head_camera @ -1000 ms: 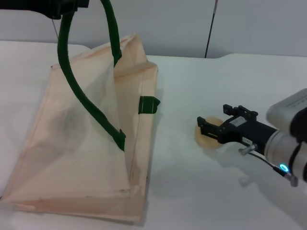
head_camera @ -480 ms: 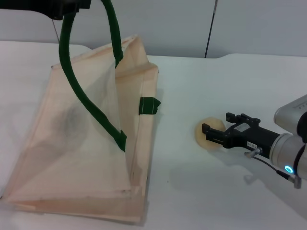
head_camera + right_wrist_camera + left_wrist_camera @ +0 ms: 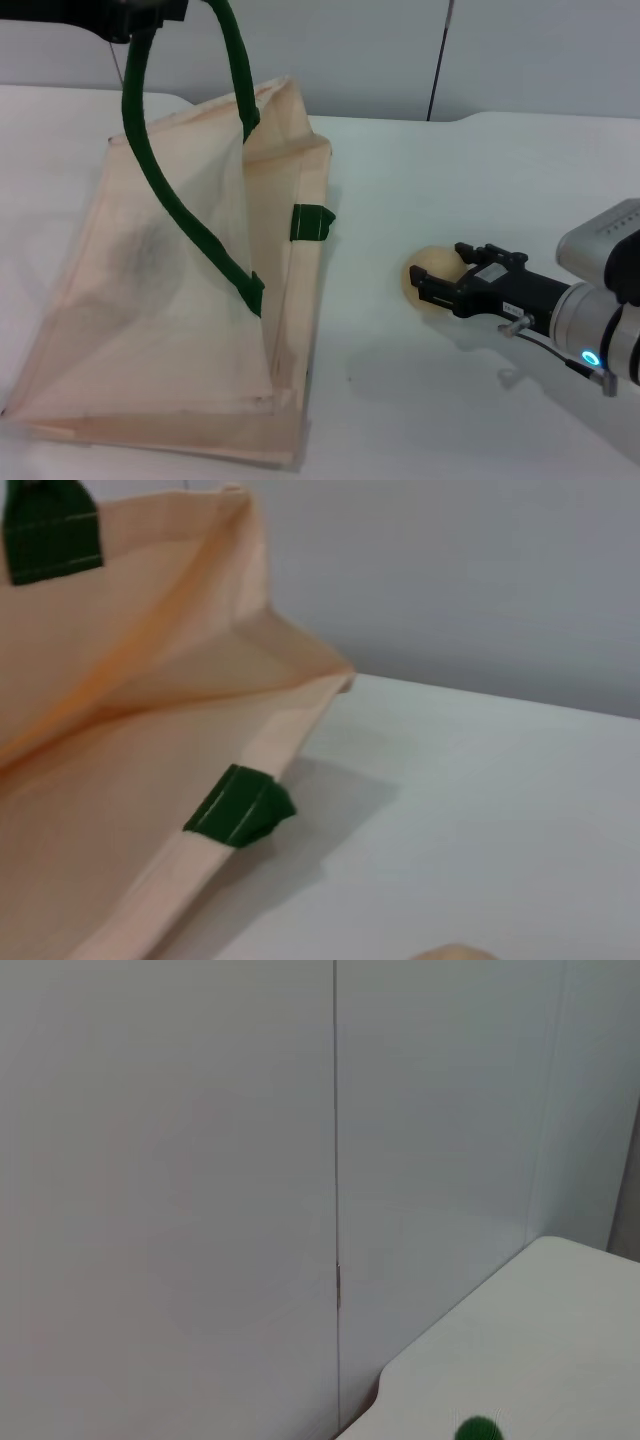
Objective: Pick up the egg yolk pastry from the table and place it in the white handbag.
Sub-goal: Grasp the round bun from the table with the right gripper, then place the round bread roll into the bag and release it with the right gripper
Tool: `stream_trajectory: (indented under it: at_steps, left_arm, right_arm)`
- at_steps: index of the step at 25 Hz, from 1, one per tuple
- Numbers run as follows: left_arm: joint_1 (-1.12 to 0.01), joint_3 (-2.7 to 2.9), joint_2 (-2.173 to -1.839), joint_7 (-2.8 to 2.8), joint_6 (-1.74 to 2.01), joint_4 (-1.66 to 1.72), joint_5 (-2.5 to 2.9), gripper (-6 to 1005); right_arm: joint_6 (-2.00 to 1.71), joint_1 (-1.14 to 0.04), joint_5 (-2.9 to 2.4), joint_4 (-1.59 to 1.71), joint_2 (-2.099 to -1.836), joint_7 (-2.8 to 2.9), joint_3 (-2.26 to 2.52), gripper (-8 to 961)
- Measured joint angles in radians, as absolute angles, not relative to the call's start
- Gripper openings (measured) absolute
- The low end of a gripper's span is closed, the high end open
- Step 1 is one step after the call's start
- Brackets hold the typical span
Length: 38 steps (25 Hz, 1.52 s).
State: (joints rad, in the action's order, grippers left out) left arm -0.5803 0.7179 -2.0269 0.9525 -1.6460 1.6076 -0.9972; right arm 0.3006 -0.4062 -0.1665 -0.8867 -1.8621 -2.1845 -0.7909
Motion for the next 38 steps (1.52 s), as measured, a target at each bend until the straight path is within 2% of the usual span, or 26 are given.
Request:
stream_trajectory:
  at_steps: [12, 20, 25, 29, 34, 38]
  left_arm:
    - [-0.584, 0.718, -2.028, 0.953, -1.646, 1.608, -0.988, 125]
    - [-0.583, 0.718, -2.028, 0.954, -1.646, 1.608, -0.985, 127]
    - [-0.585, 0.718, -2.026, 0.957, -1.646, 1.608, -0.985, 128]
    - [-0.585, 0.718, -2.026, 0.957, -1.646, 1.608, -0.985, 129]
    - [-0.586, 0.718, -2.026, 0.958, -1.646, 1.608, -0.985, 130]
    - [-0.598, 0.718, -2.026, 0.958, -1.646, 1.608, -0.985, 131]
  right_arm:
    - [0.32, -0.426, -0.167, -0.872, -1.855, -2.184, -0.762, 657]
    - [0.317, -0.428, -0.18, -0.888, -1.845, -2.184, -0.778, 607]
    - [0.321, -0.428, -0.179, -0.947, -1.807, -2.183, -0.787, 599]
    - [0.321, -0.426, -0.178, -0.963, -1.795, -2.183, -0.788, 592]
    - [0.339, -0.421, -0.175, -1.015, -1.759, -2.178, -0.795, 583]
    - [0.495, -0.444, -0.182, -1.006, -1.734, -2.159, -0.8, 580]
